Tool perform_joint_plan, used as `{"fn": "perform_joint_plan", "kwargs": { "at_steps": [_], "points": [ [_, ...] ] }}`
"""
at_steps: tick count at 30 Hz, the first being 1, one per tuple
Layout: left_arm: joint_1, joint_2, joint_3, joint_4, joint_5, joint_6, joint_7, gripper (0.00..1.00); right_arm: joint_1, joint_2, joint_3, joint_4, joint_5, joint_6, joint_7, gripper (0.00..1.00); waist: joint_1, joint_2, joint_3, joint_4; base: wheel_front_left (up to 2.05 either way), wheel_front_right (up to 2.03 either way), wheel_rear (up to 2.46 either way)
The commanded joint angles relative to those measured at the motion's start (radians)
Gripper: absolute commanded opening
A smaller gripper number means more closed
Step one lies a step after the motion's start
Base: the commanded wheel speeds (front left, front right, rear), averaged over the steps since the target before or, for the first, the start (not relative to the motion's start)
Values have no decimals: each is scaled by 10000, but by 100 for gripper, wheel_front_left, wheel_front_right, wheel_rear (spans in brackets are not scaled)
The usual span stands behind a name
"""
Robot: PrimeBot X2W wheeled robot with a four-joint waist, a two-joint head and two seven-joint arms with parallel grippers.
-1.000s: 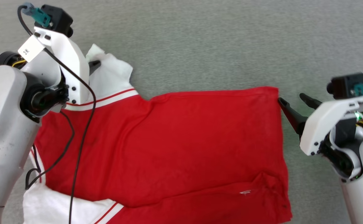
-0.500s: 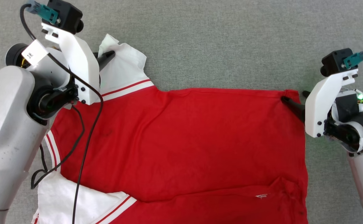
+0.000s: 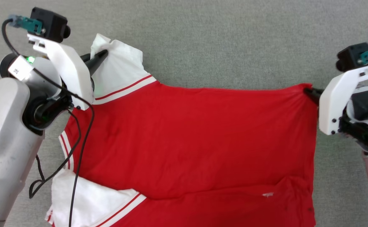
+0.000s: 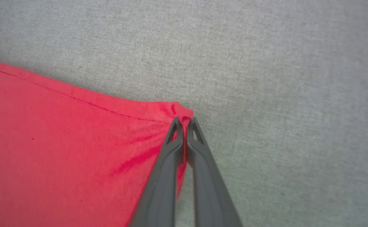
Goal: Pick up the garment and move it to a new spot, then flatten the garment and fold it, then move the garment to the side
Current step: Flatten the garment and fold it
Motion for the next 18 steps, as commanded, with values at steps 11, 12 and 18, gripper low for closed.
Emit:
{"fn": "perform_joint_plan", "kwargs": {
  "at_steps": [11,12,18],
  "points": [
    [2298,533,488,-945,-231,570,-1226,0,1623,132,-1202,-983,-383,-5,-711,0,-1,0,-1377,357,0,0,0],
    [2617,635,512,-1061,-199,720,-1309,0,1853,167,-1263,-1060,-358,-5,-798,0,-1,0,-1477,369,0,0,0],
    [4253,950,663,-1807,-176,1443,-1782,0,3038,381,-1374,-1435,-275,-7,-1119,0,-1,0,-1940,400,0,0,0]
  ]
}}
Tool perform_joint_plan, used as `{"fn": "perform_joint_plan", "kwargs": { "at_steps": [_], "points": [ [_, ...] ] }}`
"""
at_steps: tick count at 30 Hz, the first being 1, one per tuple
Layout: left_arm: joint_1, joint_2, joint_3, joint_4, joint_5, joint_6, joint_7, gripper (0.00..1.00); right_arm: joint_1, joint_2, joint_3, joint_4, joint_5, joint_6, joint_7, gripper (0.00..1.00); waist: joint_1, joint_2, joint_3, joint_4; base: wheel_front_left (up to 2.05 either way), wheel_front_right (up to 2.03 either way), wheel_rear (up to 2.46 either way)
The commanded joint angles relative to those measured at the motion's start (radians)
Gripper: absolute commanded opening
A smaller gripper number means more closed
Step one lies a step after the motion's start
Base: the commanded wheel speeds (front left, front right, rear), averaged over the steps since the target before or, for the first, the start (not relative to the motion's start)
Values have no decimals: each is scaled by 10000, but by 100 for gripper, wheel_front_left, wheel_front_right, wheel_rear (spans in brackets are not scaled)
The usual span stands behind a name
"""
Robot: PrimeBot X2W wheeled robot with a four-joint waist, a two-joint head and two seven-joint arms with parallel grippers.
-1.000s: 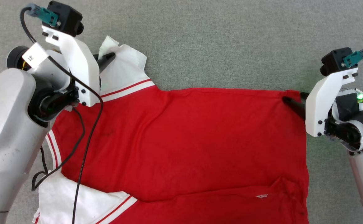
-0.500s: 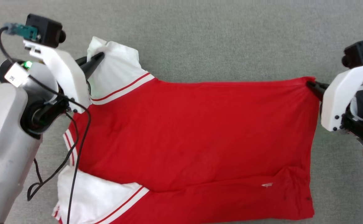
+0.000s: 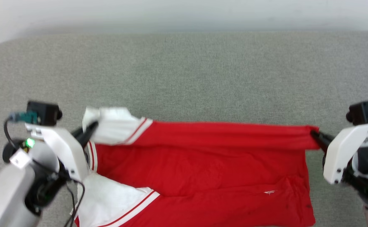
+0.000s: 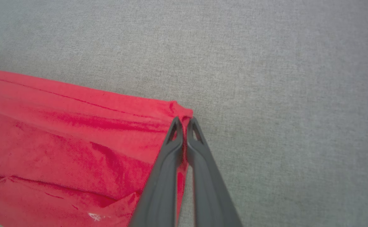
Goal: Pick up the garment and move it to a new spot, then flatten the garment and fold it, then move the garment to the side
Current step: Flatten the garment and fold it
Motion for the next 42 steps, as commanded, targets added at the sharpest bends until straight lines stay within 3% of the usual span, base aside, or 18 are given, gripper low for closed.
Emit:
{"fn": "perform_joint_plan", "kwargs": {
  "at_steps": [1,11,18,20,22,23,24,25,26,33,38,42],
  "points": [
    [222,59,32,-36,21,84,-51,0,191,19,-17,-38,-15,-10,-52,0,1,0,-165,29,0,0,0],
    [2763,-183,-173,-733,-573,981,-245,0,2232,545,-201,-256,290,-9,-1009,0,1,0,-636,115,0,0,0],
    [3611,-743,-364,-71,-896,880,-686,0,3020,853,-230,262,324,-9,-2202,0,1,0,-775,128,0,0,0],
    [3647,-867,-387,198,-912,781,-843,0,3182,951,-208,517,328,-9,-2551,11,1,0,-827,139,0,0,0],
    [3737,-1009,-467,462,-902,687,-977,0,3310,1016,-178,746,332,-9,-2931,49,1,0,-896,138,0,0,0],
    [3744,-1097,-465,569,-908,627,-1103,15,3381,1061,-185,829,345,-9,-3118,100,1,0,-922,137,0,0,0],
    [3763,-1188,-476,679,-957,570,-1192,44,3412,1075,-198,875,282,-9,-3372,100,1,0,-953,136,0,0,0],
    [3758,-1228,-511,775,-912,496,-1279,90,3461,1149,-213,922,291,-9,-3602,100,1,0,-980,140,0,0,0],
    [3736,-1275,-516,845,-855,439,-1407,100,3511,1186,-187,923,256,-7,-3862,100,1,0,-1013,144,0,0,0],
    [3319,-1387,-397,695,-205,473,-2533,100,3654,1384,-236,213,10,-7,-5073,100,1,0,-1255,77,0,0,0],
    [3161,-1451,-324,215,405,745,-3368,100,3777,1304,-587,-506,-135,-7,-4418,100,1,0,-1481,-45,0,0,0],
    [3109,-1549,-209,-205,790,1068,-3965,100,3823,1178,-971,-1092,-281,-7,-3192,100,1,0,-1605,-139,0,0,0]
  ]
}}
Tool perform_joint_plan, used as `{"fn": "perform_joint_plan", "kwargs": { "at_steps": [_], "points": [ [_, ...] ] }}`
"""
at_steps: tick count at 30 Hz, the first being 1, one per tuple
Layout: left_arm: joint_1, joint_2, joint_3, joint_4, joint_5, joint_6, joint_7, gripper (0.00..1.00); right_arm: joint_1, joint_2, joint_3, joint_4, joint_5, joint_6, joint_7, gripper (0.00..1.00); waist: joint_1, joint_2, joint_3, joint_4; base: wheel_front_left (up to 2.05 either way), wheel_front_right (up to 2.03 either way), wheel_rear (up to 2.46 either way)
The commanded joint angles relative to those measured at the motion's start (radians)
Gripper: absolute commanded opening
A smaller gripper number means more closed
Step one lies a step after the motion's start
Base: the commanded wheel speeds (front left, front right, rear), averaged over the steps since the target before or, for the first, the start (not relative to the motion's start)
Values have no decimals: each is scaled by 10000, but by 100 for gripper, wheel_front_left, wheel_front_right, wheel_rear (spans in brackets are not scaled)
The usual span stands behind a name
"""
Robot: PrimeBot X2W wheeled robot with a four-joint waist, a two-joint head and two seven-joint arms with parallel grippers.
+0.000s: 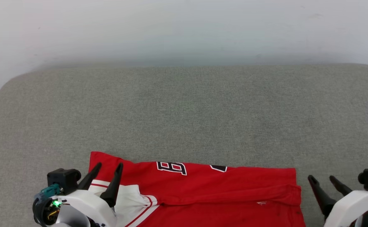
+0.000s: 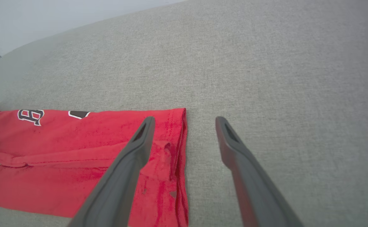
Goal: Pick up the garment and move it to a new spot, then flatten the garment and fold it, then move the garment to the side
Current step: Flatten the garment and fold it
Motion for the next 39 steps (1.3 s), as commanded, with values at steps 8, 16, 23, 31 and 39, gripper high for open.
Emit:
{"fn": "perform_joint_plan", "kwargs": {
  "at_steps": [8,16,23,31,39],
  "points": [
    [-226,-457,483,-704,1192,895,-1511,100,-117,-341,-550,-991,-400,-4,2259,100,1,-1,14,81,0,0,0],
    [-438,-1098,1127,-1155,2612,916,-1724,100,-394,-539,-358,-1354,-506,-4,3527,100,1,-1,547,435,0,0,0],
    [-256,-1767,1650,-1272,3411,470,-1719,100,-472,-278,-143,-747,-314,-4,3644,100,1,-1,1114,732,0,0,0],
    [-360,-2331,2173,-1056,3925,-114,-1721,100,-720,-78,475,461,146,-4,4066,100,1,-1,1549,828,0,0,0],
    [-373,-2660,2483,-791,4297,-539,-1721,100,-839,128,753,1190,394,-2,4379,0,1,-1,1471,834,0,0,0]
  ]
}}
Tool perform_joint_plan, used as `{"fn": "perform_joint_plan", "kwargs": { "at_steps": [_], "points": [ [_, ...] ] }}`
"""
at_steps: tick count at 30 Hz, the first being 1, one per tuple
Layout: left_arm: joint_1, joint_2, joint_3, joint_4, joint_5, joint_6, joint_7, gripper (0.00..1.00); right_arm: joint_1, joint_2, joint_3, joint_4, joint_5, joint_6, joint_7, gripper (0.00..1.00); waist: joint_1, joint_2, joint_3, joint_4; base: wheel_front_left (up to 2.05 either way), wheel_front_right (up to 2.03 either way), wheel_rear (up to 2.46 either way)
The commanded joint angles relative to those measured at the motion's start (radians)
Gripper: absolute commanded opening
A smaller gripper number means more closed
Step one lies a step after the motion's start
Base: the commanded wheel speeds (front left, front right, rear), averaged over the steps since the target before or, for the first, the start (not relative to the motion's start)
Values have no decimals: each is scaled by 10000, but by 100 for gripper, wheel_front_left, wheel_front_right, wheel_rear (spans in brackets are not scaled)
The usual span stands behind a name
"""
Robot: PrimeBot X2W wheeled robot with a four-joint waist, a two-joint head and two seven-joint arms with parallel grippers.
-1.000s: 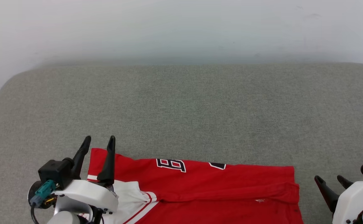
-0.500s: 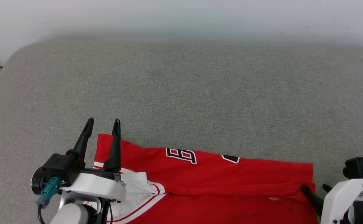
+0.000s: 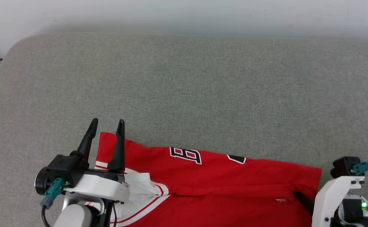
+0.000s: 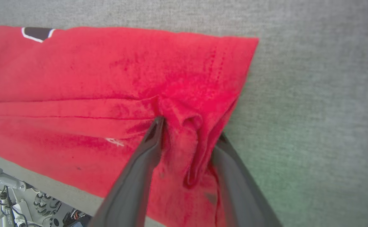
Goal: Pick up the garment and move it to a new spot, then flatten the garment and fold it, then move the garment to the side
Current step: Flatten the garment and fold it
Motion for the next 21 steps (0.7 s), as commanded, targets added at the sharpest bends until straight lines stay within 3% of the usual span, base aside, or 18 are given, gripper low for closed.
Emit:
{"fn": "perform_joint_plan", "kwargs": {
  "at_steps": [1,13,21],
  "points": [
    [-51,-19,58,9,74,-22,-44,100,34,160,221,232,32,0,84,0,-1,0,-32,-8,0,0,0],
    [406,-146,514,336,503,-249,-35,100,-432,-655,188,-633,164,-3,-183,0,-1,0,-999,-289,0,0,0],
    [780,-77,677,339,605,-210,-34,100,272,-886,-1166,-880,22,-3,26,0,-1,0,-1479,-473,0,0,0]
  ]
}}
